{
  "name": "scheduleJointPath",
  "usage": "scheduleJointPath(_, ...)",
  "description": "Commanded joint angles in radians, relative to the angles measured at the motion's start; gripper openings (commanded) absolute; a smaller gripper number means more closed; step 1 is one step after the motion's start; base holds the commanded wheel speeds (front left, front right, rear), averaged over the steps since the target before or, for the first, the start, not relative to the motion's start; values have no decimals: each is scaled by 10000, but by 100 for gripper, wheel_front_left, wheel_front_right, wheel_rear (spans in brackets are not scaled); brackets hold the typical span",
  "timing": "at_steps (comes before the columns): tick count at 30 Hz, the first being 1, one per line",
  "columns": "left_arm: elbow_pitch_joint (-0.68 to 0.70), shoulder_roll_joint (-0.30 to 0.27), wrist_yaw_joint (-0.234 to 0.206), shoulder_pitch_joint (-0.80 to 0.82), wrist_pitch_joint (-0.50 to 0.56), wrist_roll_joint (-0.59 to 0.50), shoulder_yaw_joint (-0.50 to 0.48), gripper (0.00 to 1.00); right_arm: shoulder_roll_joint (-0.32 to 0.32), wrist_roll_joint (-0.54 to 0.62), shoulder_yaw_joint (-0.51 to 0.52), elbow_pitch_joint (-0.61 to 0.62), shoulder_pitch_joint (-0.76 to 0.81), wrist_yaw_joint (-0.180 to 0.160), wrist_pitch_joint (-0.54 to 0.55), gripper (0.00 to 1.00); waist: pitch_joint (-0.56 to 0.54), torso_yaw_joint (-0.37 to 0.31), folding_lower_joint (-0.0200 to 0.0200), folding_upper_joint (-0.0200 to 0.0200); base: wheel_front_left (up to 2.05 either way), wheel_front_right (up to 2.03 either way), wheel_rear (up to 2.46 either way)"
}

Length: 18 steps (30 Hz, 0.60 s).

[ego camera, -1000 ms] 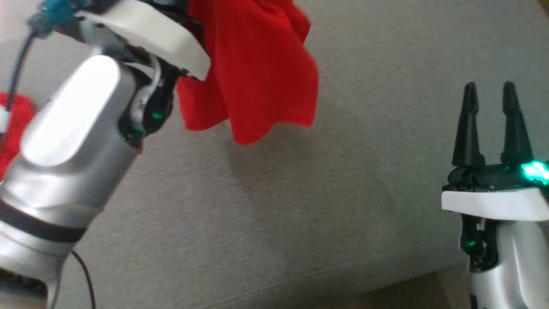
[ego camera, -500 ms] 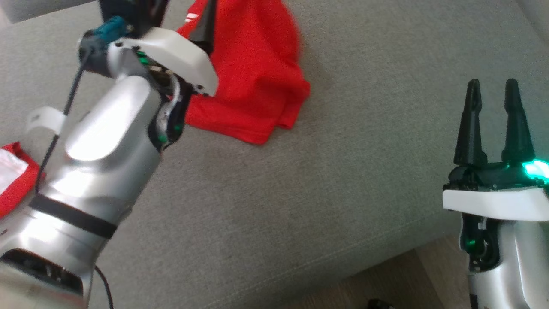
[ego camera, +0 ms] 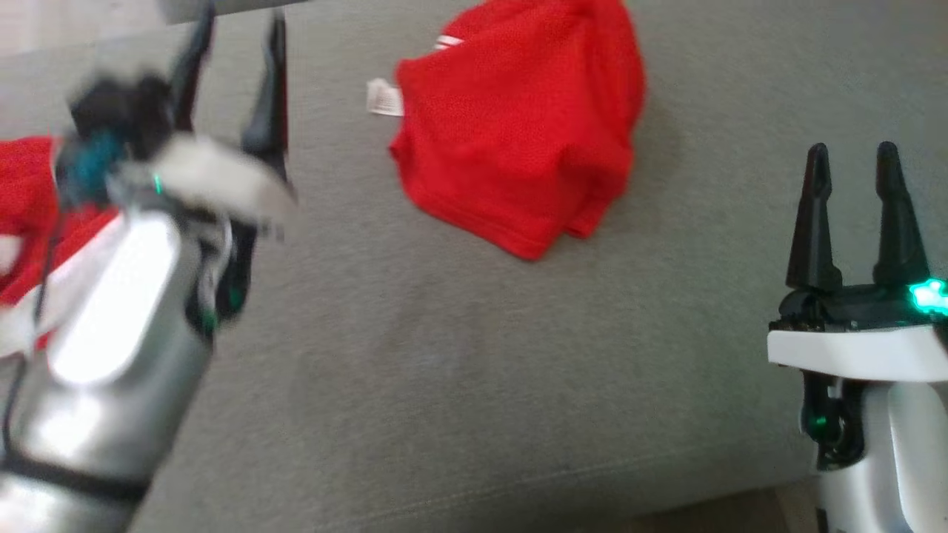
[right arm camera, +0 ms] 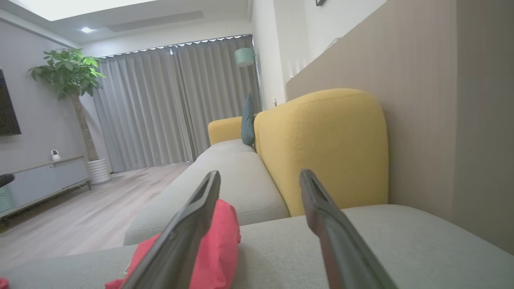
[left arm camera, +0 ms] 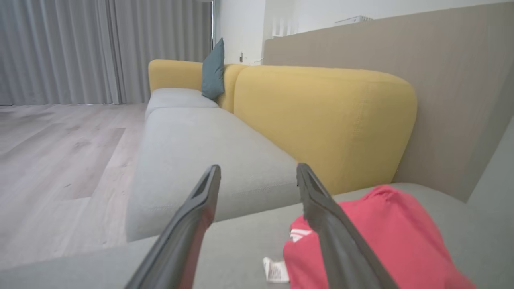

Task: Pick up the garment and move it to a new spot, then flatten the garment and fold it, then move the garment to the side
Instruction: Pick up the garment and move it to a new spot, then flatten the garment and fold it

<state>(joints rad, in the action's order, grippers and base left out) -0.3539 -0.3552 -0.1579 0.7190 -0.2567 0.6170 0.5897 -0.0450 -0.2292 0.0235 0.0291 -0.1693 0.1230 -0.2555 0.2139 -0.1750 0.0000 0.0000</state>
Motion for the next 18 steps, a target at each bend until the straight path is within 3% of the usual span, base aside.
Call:
scheduleJointPath(1, 606, -392, -11, -153, -49, -276, -601, 100, -52, 114, -128, 267, 9, 77, -63, 100, -298, 606, 0, 0, 0, 0, 0)
scheduleJointPath(6, 1878, -20, -70, -2220, -50, -1101, -1318, 100, -52, 421, -46, 118, 190, 77, -63, 100, -589, 1308, 0, 0, 0, 0, 0)
scheduleJointPath(10, 2676, 638, -86, -3646, -50, -1803, -1978, 100, -52, 560, -26, 6, 320, 77, -63, 100, -729, 1633, 0, 0, 0, 0, 0)
scheduleJointPath(18, 3203, 1934, 494, -4912, -50, -3159, -3035, 100, -52, 744, 14, -181, 543, 77, -63, 100, -764, 1931, 0, 0, 0, 0, 0)
